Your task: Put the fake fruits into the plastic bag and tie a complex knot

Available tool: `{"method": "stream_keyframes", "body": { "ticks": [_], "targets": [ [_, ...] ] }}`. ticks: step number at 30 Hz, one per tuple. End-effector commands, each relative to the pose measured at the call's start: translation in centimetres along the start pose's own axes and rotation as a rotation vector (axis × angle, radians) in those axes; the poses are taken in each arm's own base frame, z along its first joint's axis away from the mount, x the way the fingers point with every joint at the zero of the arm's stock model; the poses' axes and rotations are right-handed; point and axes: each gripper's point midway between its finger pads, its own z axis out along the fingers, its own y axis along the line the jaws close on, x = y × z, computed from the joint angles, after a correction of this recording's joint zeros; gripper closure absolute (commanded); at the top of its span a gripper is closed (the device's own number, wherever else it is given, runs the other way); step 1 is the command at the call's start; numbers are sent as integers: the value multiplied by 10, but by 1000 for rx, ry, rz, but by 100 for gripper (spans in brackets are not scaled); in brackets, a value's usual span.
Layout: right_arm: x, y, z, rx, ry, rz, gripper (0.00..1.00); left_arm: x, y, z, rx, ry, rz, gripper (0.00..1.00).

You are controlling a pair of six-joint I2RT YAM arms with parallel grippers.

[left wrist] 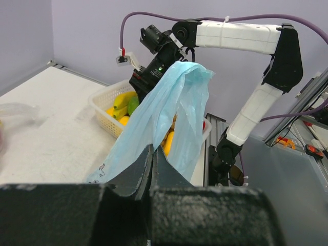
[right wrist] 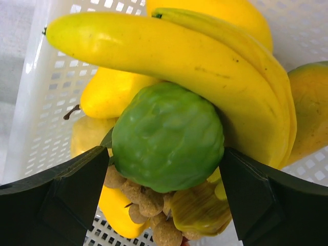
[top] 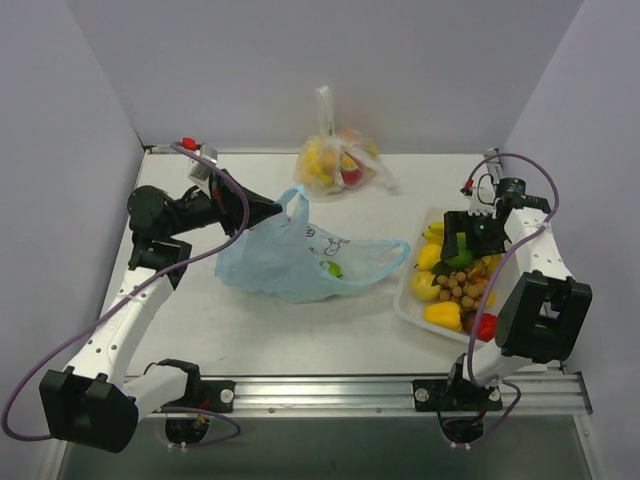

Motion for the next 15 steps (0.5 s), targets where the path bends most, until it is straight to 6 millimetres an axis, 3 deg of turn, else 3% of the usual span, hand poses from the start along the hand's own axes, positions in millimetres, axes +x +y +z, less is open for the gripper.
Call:
{"method": "stream_keyframes", "body": {
  "ticks": [1,5,7,9,11,12,13,15],
  "targets": [
    [-6,-3,5,20,-15,5,9,-6,-3,-1,5,-25,49,100],
    [-13,-5,2,33,-35,4,25,-6,-2,0,3,-25,47,100],
    [-15,-3,-5,33,-52,2,45,-7,-3,0,8,-24,51,100],
    [-18,5,-26,31,-86,-12,61,-8,-5,-1,13,-23,56,100],
    [-25,20,-50,6,-147,-15,70,-7,-6,-1,14,-22,53,100],
    [-37,30,-66,-19,-199,-29,77,-7,-6,-1,13,-22,51,100],
    [-43,55,-79,-80,-232,-50,80,-7,-7,-1,15,-20,45,100],
    [-58,83,-100,-123,-297,-104,88,-6,-7,-1,16,-19,41,100]
  ]
}}
